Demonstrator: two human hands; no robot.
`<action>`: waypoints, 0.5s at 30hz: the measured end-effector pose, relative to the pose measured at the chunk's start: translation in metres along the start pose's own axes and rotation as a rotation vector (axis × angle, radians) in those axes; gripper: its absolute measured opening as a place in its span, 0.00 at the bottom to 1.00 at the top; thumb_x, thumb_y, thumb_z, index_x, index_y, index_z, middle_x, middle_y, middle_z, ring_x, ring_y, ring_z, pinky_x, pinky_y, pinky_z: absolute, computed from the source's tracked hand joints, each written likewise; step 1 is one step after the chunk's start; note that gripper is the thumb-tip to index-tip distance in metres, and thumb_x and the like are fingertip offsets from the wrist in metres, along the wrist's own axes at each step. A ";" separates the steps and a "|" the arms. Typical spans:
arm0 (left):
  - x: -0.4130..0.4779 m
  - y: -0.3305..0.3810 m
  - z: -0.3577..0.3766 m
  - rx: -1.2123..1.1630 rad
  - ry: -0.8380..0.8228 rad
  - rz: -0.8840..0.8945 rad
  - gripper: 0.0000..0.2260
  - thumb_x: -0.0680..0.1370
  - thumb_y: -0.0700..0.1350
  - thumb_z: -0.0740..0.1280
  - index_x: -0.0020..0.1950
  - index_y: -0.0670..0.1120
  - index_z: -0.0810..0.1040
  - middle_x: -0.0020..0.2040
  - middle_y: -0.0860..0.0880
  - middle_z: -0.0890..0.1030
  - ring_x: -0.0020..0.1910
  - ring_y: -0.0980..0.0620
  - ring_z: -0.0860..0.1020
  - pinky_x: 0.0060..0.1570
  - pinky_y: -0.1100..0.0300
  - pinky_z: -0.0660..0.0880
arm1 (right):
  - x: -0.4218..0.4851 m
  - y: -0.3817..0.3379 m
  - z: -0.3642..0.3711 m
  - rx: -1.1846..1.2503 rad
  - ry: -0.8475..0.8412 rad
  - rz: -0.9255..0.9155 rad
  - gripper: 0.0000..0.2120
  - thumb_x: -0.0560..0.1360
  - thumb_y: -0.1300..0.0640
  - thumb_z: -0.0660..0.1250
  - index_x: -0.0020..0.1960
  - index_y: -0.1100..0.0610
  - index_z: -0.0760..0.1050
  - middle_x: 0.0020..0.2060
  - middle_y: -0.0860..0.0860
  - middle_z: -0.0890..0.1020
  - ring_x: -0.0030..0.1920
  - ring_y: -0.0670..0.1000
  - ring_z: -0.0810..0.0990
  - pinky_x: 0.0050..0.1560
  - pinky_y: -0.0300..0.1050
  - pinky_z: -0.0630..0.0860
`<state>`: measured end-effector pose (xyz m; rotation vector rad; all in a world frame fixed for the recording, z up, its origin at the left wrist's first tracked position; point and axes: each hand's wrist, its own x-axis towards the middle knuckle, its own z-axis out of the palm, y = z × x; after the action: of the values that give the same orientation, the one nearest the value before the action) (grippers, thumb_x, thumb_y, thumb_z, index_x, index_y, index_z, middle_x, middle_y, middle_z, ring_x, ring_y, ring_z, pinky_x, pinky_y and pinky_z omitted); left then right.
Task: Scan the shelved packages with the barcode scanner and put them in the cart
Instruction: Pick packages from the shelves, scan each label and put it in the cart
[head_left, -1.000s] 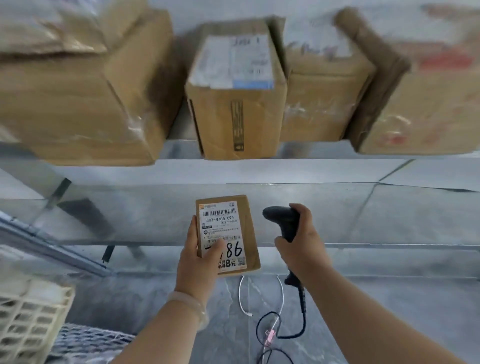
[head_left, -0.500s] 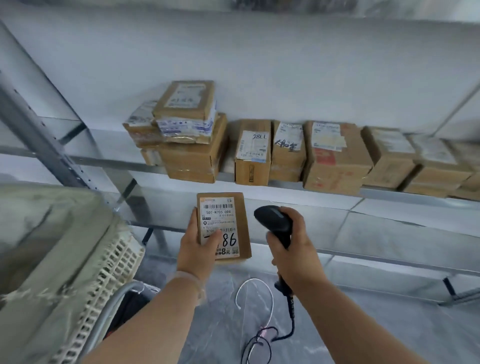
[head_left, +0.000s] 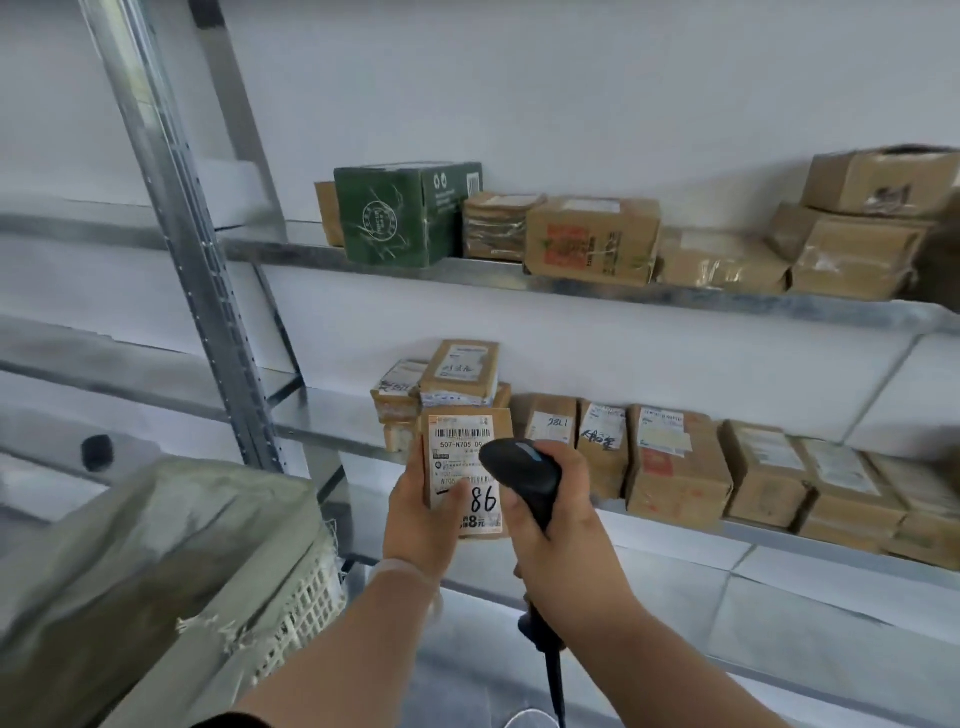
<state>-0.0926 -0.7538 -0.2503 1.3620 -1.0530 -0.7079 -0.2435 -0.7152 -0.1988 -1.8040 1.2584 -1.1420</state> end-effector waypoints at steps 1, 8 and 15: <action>0.000 0.004 -0.002 0.011 -0.003 0.017 0.27 0.78 0.39 0.66 0.67 0.69 0.68 0.54 0.60 0.82 0.51 0.62 0.81 0.46 0.68 0.78 | -0.001 -0.007 0.001 0.000 -0.001 -0.020 0.19 0.78 0.47 0.63 0.62 0.34 0.58 0.50 0.45 0.78 0.42 0.51 0.81 0.42 0.51 0.81; -0.001 0.016 -0.007 0.007 0.021 0.060 0.27 0.77 0.39 0.65 0.71 0.64 0.68 0.56 0.59 0.82 0.52 0.62 0.81 0.49 0.65 0.77 | -0.008 -0.031 0.001 -0.023 0.004 -0.044 0.20 0.77 0.44 0.61 0.64 0.35 0.55 0.55 0.46 0.77 0.44 0.54 0.82 0.41 0.45 0.79; -0.003 0.016 -0.008 0.002 0.028 0.076 0.26 0.77 0.41 0.66 0.69 0.67 0.68 0.56 0.60 0.82 0.54 0.61 0.80 0.52 0.60 0.79 | -0.014 -0.041 0.000 -0.035 -0.011 -0.052 0.20 0.78 0.47 0.61 0.63 0.35 0.54 0.53 0.48 0.78 0.42 0.54 0.82 0.40 0.48 0.81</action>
<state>-0.0890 -0.7451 -0.2348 1.3229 -1.0778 -0.6310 -0.2299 -0.6886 -0.1674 -1.8761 1.2391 -1.1426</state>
